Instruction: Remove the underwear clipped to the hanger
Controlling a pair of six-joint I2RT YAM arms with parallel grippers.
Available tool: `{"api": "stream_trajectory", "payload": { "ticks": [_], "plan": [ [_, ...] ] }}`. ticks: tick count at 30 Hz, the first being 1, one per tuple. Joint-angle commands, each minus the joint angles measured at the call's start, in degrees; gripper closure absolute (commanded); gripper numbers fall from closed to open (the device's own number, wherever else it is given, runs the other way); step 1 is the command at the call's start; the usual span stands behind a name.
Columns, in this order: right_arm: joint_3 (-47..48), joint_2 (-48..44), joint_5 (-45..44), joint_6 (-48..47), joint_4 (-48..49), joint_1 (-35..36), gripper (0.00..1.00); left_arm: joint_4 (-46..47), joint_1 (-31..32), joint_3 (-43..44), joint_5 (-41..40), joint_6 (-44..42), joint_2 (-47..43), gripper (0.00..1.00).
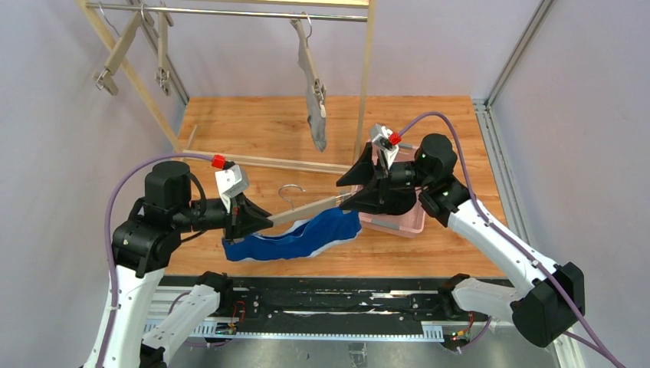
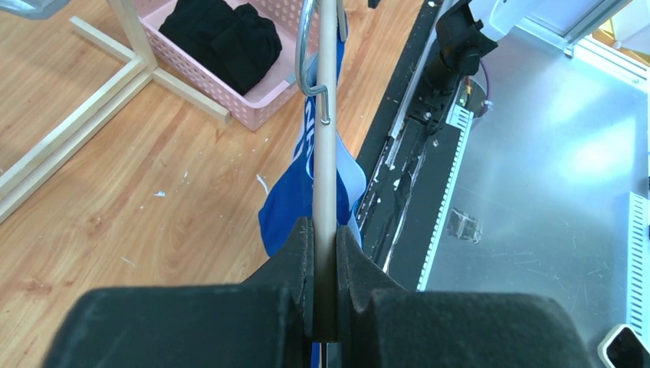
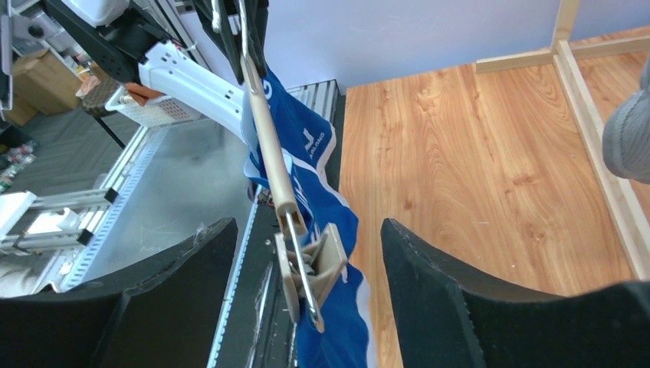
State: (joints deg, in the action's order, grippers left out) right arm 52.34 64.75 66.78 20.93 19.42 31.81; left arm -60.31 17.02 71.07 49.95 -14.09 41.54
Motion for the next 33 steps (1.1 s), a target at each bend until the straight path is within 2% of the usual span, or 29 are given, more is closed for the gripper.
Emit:
{"api": "stream_trajectory", "payload": {
  "ticks": [1,3,5,6,11,12,14,15,16,17,22,28,31,33],
  "plan": [
    [2.9,0.0,-0.8,-1.7,-0.4,1.6,0.44,3.1,0.3,-0.9,1.0,0.7,-0.2,1.0],
    [3.7,0.3,-1.1,-2.8,-2.5,1.7,0.76,3.5,0.3,-1.1,1.0,0.9,-0.2,1.0],
    [4.2,0.6,-1.4,-4.3,-5.1,1.8,0.96,3.9,0.3,-1.0,0.9,1.3,-0.2,1.0],
    [4.3,0.6,-1.6,-4.8,-5.6,1.8,0.99,4.2,0.3,-1.0,0.9,1.6,-0.2,1.0],
    [3.7,-0.3,-2.5,-5.8,-6.2,1.9,1.0,4.8,0.3,-0.7,0.8,2.1,-0.2,1.0],
    [3.7,-0.5,-3.3,-6.2,-6.7,1.9,0.97,4.8,0.3,-0.6,1.0,2.1,-0.1,1.0],
    [4.2,-1.0,-5.0,-7.2,-8.6,1.8,0.57,4.9,0.3,-0.5,1.0,2.2,-0.2,1.0],
    [4.2,-1.3,-6.0,-7.5,-8.7,1.8,0.42,4.9,0.3,-0.3,1.1,2.3,-0.1,1.0],
    [4.2,-1.9,-7.5,-7.9,-9.1,1.8,0.33,4.9,0.3,-0.1,1.0,2.4,-0.2,1.0],
    [4.3,-2.5,-9.3,-8.2,-9.3,1.8,0.3,4.9,0.3,0.0,1.0,2.4,-0.3,1.0],
    [3.4,-7.2,-18.5,-9.4,-9.3,1.8,0.27,4.9,0.3,0.7,1.0,2.5,-0.2,1.0],
    [-3.1,-19.3,-35.1,-10.0,-6.7,1.8,0.26,6.9,0.3,2.5,-0.1,4.2,-0.2,1.0],
    [-6.3,-23.8,-35.5,-8.6,-4.8,1.8,0.23,11.2,0.3,2.2,0.1,7.0,-0.7,1.0],
    [-7.0,-24.3,-33.0,-6.5,-4.0,1.8,0.22,17.3,0.3,1.2,0.2,10.1,-1.4,1.0]
  ]
}}
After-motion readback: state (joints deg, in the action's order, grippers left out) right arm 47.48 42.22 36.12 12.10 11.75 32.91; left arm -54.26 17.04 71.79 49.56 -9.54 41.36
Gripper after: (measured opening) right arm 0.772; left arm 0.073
